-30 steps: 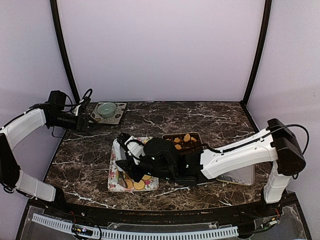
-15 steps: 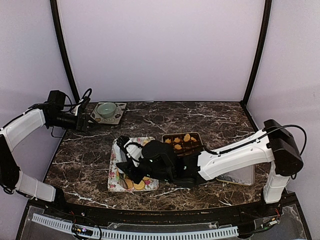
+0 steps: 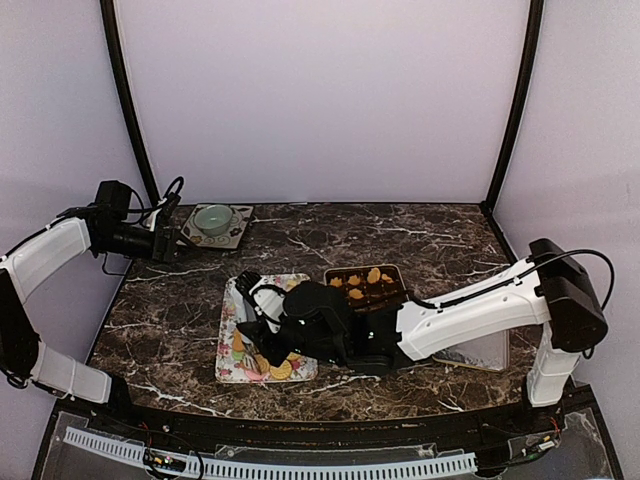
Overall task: Pack the cookies
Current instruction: Pick up the fake cookies from the plate, then place the fake cookies in the empty pocket of the box.
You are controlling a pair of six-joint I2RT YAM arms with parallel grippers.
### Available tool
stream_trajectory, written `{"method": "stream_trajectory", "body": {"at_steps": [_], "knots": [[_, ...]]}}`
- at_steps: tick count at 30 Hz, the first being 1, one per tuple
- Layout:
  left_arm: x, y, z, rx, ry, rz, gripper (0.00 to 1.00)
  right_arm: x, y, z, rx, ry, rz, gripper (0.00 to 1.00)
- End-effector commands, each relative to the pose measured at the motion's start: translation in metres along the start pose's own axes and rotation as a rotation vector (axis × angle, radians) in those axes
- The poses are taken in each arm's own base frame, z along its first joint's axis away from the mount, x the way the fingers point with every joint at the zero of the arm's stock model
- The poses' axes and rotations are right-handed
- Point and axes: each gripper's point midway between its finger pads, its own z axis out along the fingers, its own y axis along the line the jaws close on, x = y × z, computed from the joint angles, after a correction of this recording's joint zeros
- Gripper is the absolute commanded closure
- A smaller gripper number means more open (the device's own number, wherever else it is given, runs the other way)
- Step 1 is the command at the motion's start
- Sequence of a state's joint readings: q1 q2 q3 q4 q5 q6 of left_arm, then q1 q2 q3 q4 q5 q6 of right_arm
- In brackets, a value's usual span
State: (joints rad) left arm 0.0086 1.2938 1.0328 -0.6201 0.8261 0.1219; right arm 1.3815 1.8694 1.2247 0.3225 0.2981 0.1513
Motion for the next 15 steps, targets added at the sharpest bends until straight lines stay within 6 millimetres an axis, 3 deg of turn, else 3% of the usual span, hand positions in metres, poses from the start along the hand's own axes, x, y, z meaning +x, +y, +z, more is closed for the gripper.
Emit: {"method": "stream_trajectory", "body": {"at_steps": [1, 5, 10, 12, 15], "knots": [[-0.010, -0.009, -0.008, 0.014, -0.035, 0.018, 0.15, -0.057, -0.012, -0.026, 0.052, -0.123, 0.003, 0.74], [-0.013, -0.009, -0.008, 0.016, -0.040, 0.019, 0.15, -0.079, -0.039, -0.045, 0.110, -0.165, 0.012, 0.74], [-0.013, -0.005, -0.006, 0.003, -0.038, 0.020, 0.15, -0.092, -0.090, -0.067, 0.199, -0.191, 0.045, 0.74], [-0.013, -0.004, -0.006, 0.003, -0.039, 0.018, 0.15, -0.111, -0.111, -0.088, 0.235, -0.236, 0.068, 0.74], [-0.014, -0.003, -0.005, 0.003, -0.040, 0.017, 0.15, -0.104, -0.140, -0.103, 0.287, -0.228, 0.084, 0.73]]}}
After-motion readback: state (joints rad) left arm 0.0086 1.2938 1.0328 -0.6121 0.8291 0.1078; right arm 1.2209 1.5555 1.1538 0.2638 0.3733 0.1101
